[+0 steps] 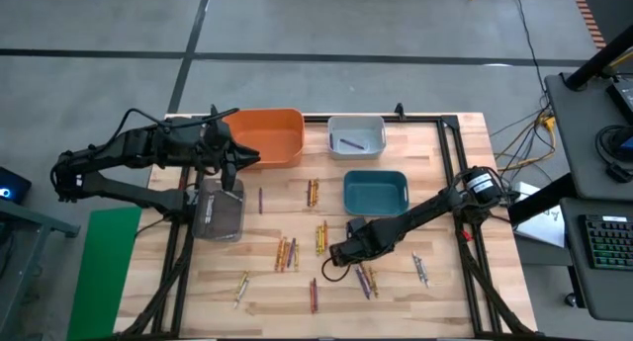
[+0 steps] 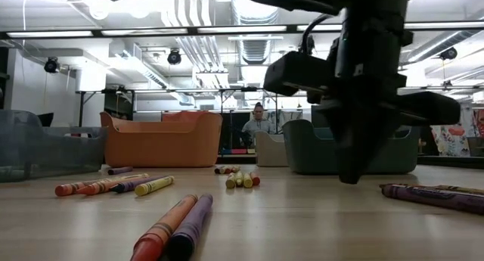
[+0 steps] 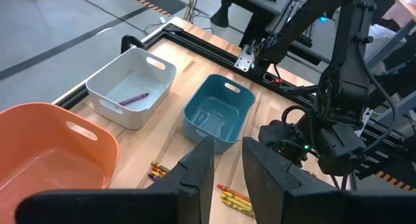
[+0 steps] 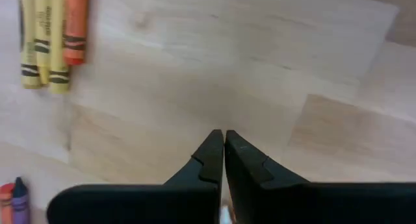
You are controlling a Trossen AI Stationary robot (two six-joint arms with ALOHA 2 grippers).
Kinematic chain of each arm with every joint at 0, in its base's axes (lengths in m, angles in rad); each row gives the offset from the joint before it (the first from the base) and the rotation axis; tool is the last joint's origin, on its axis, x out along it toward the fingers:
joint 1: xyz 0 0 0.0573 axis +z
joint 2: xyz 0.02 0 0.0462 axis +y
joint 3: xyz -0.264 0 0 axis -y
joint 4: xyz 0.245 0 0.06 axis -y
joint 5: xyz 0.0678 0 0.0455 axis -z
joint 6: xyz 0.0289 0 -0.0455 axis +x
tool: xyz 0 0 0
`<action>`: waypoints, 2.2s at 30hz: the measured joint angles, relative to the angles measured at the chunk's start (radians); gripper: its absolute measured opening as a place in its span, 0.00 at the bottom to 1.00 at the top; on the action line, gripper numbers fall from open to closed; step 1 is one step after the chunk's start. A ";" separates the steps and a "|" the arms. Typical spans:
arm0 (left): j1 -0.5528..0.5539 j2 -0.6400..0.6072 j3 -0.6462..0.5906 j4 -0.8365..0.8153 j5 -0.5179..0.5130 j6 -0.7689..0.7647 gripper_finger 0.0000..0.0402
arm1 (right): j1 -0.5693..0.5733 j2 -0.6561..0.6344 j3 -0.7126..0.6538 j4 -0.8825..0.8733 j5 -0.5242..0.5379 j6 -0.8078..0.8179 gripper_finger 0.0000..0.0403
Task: Sort crayons
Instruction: Put the orange crayon into the blue bin
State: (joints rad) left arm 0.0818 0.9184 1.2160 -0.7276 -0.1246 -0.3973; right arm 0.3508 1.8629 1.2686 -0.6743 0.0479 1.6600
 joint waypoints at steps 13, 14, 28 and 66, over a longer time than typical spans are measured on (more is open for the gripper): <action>0.000 0.000 0.000 0.000 0.000 0.000 0.16 | -0.004 0.000 0.040 -0.090 -0.182 -0.083 0.13; 0.000 0.000 0.000 0.000 0.000 0.004 0.16 | -0.003 0.000 0.040 -0.107 -0.184 -0.082 0.16; 0.000 0.000 0.000 0.000 0.000 0.022 0.16 | 0.023 0.000 0.039 -0.121 -0.184 -0.090 0.33; 0.000 0.000 0.000 0.000 -0.025 0.023 0.16 | 0.025 0.002 -0.032 -0.034 -0.108 -0.057 0.15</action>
State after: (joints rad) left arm 0.0822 0.9184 1.2160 -0.7277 -0.1497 -0.3747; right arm 0.3756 1.8648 1.2366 -0.7079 -0.0597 1.6033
